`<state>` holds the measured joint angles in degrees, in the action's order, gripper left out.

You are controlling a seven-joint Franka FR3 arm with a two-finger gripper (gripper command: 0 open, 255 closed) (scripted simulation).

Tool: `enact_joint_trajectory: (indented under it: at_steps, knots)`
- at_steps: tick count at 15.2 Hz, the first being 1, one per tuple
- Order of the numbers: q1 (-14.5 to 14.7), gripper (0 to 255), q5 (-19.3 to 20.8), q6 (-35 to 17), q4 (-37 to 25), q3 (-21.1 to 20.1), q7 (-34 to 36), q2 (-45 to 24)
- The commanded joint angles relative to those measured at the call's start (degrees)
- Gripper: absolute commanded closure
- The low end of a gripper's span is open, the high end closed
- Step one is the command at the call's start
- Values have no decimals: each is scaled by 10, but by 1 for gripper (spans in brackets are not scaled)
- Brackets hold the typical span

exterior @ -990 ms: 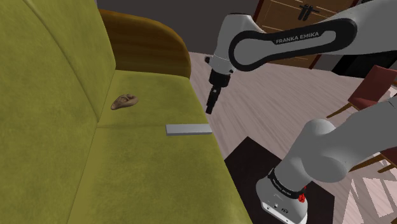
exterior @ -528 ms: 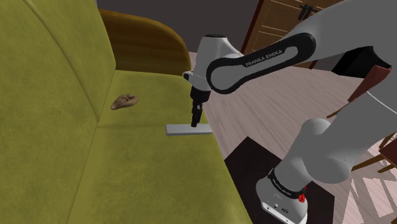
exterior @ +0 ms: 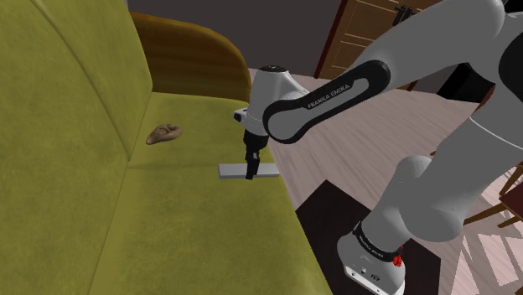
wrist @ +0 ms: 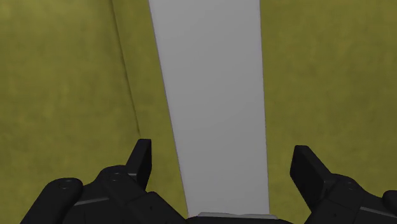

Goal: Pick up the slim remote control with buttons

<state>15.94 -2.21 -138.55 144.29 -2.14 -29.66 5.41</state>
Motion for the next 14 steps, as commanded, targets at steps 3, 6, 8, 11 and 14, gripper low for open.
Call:
enact_joint_trajectory:
  at_steps: [3,6,8,11,14]
  knots:
    - [0,255,0,-15,2,-1,0,-12]
    - [1,255,0,-15,2,-1,1,-12]
    - [1,255,0,-15,2,-1,1,-13]
    - [0,255,0,-16,3,0,0,-13]
    - [0,255,0,2,0,0,0,2]
